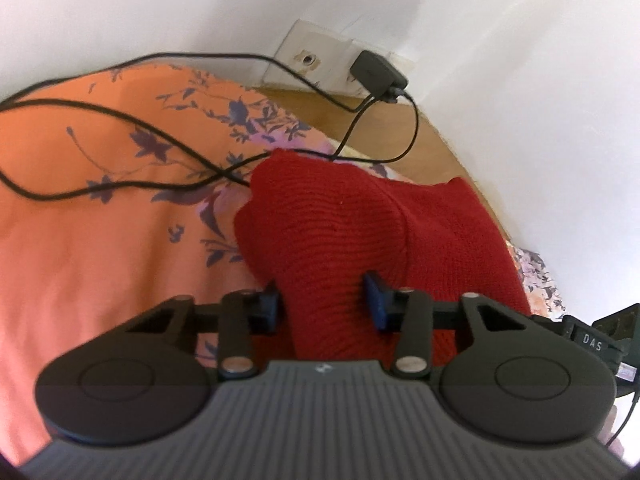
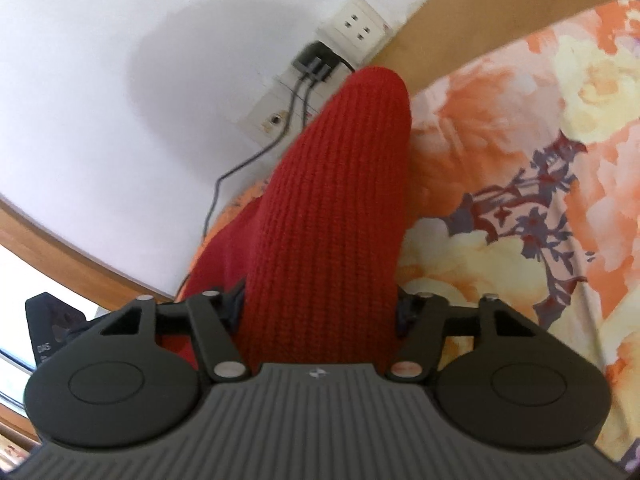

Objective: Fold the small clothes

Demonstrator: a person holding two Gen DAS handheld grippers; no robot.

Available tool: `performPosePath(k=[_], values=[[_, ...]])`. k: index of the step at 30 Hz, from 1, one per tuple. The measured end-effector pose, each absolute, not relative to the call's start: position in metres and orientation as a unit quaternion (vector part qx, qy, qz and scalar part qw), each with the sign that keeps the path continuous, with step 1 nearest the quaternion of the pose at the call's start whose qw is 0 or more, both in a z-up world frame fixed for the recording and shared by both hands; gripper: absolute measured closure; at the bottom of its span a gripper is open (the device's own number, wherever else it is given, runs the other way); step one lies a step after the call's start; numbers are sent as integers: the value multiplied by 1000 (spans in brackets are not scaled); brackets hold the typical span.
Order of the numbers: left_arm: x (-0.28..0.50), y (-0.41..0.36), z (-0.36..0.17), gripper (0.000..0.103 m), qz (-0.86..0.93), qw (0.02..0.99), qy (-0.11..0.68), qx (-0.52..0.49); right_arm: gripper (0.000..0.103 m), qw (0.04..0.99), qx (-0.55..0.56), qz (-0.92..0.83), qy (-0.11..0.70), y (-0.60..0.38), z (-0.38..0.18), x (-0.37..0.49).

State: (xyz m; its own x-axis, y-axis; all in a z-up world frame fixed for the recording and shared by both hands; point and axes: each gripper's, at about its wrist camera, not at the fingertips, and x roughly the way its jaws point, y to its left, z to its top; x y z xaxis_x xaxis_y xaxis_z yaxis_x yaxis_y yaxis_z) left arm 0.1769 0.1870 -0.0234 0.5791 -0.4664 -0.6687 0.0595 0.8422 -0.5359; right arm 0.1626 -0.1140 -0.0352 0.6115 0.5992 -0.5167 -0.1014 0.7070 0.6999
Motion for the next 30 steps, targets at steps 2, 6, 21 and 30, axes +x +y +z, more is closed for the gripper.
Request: performPosePath(k=[2,6,21,30], values=[[176,190,-21,64,-157,857,430,-237,39,840,325,211,380,-111,-27,158],[167,196,-11,68,-170,858,416,-248,40,836,350,218,362,-106,-9,147],[111,169,54,70,-218,875,369,-226,40,849,367,215,312,-135,52,69],[76,109,62,85,-245,863,380,-225,40,846,361,190,344,-189,53,36]])
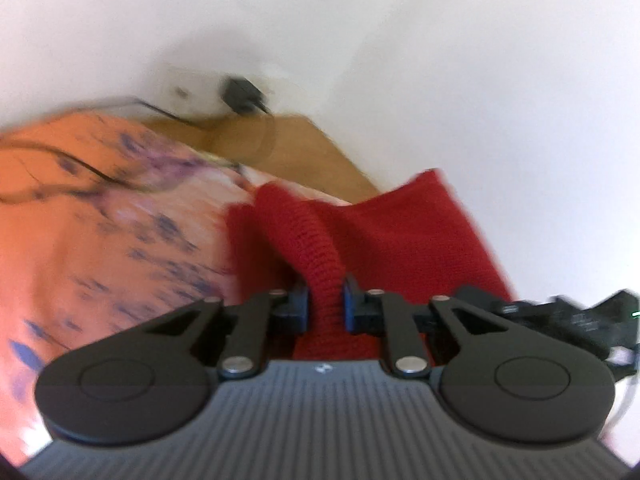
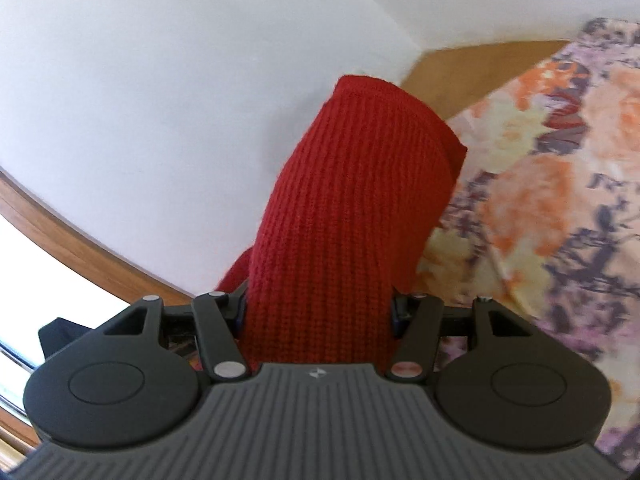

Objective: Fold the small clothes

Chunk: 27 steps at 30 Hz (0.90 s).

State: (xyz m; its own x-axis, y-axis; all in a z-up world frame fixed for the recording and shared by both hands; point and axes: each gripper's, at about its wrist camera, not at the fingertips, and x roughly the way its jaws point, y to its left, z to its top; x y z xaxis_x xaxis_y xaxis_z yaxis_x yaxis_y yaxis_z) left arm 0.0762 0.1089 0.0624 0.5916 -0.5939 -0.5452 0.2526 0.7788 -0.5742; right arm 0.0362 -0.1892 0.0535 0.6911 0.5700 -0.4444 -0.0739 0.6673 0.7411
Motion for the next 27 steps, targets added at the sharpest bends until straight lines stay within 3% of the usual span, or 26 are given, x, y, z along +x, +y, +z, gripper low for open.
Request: performPosePath(k=[7,14,17,20,24,27], values=[[66,53,25,85,-216,864,421,-171,38,843,332,145,397,-228,12,32],[64,47,5,83,-156,879,431,-132,27,838,319,129,424,-238,-25,39],[60,49,7,82,-158,877,427,-151,22,847,299,131,420,-237,-19,36],[52,46,11,67,-158,874,426,-172,20,859,272,129,415,-238,-9,31],[43,35,10,66,-154,873,434,-159,20,879,234,124,397,-245,4,19],[38,32,4,67,-150,870,439,-165,25,892,204,124,384,-253,11,5]])
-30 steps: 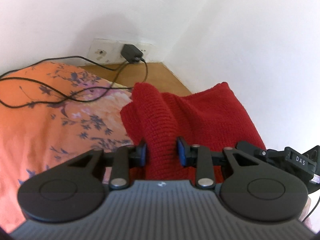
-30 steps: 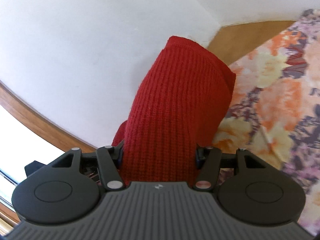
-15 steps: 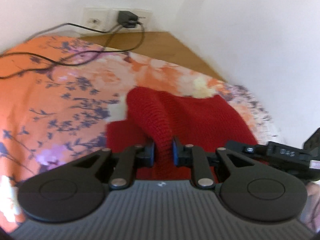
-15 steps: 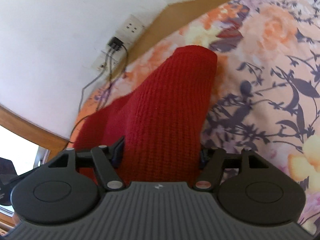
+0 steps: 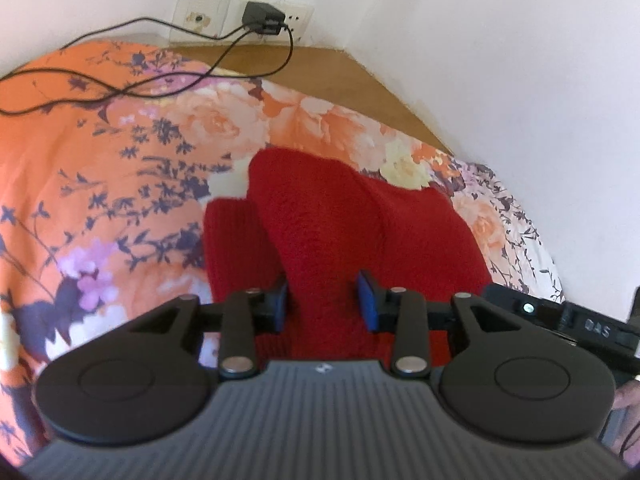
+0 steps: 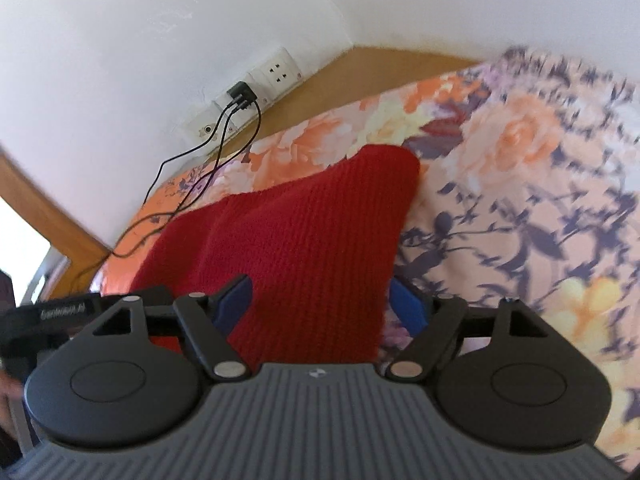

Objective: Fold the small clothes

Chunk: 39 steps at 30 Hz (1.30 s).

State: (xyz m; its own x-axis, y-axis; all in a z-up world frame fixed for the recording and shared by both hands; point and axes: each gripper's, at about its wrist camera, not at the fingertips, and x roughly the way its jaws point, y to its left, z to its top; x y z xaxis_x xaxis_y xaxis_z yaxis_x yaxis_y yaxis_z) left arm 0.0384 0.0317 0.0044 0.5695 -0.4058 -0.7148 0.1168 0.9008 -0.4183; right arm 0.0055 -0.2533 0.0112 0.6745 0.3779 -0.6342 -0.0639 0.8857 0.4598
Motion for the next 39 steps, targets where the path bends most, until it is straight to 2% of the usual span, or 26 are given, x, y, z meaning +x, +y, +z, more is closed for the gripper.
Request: performPosePath(k=[1,2,3,8,14,20,22,26,30,32,36,39], values=[[37,31,2,67,-146,872,438,-161,39,893,196,125,385,-254,11,2],[37,30,1,80,-140,877,435,-152,44,890,199,135,388,-255,9,1],[36,28,1,84,-136,881,430,-143,50,882,213,147,393,-255,6,0],[49,34,9,85,-106,903,405,-94,51,893,184,153,382,-218,10,1],[70,48,-21,85,-100,893,435,-57,48,908,120,130,379,-177,6,8],[63,53,-19,82,-118,895,425,-63,42,915,102,106,375,-169,10,1],[59,54,-14,77,-123,895,423,-66,35,916,114,96,372,-171,13,-5],[44,60,2,62,-126,898,416,-66,24,919,134,82,361,-175,21,-20],[22,67,16,39,-127,903,405,-65,12,930,124,66,338,-171,31,-46],[9,67,22,35,-125,906,401,-55,7,936,117,55,328,-168,34,-59],[-13,61,25,33,-123,906,403,-36,1,943,103,32,314,-162,37,-86],[-26,59,22,33,-114,902,414,-29,0,946,92,16,309,-157,36,-102]])
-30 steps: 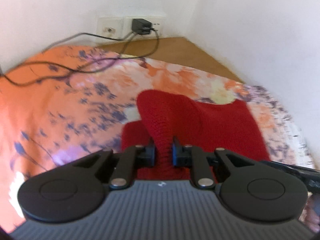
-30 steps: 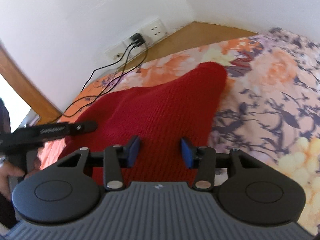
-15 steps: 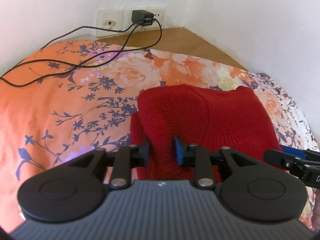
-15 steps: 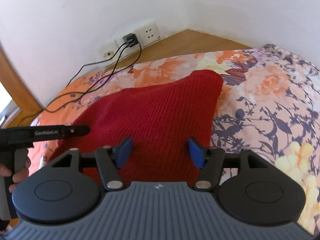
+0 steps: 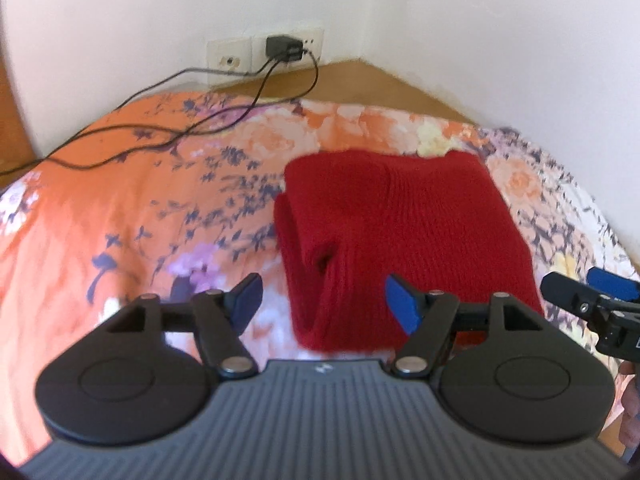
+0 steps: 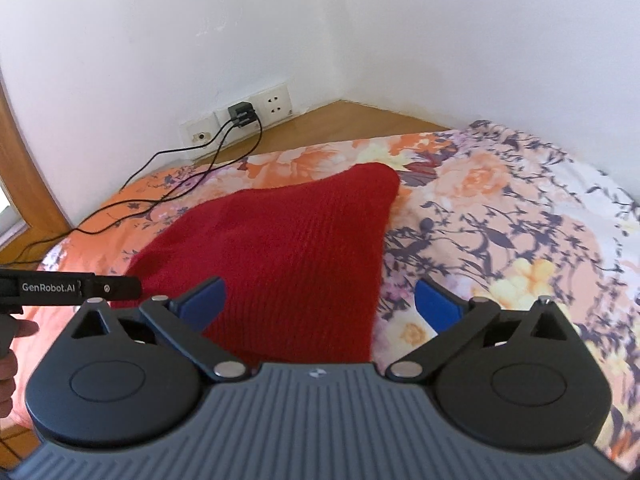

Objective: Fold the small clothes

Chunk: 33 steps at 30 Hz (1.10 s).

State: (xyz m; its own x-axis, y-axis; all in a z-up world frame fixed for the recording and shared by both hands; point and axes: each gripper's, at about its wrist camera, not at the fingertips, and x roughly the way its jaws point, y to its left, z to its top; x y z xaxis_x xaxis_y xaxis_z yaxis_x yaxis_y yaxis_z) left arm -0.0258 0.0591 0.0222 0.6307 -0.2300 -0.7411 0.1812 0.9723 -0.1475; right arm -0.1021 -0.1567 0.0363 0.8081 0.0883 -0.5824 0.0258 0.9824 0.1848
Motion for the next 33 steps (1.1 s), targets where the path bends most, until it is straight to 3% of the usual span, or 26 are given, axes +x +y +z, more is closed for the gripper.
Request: performPosePath(k=[15,33], values=[[-59,40,1,33,-99,888,450,9,0,926,96,8,365,-143,8,-132],[-61,37,-3,33,-89,884,459,9,0,922,97,18,373,-141,7,-128]])
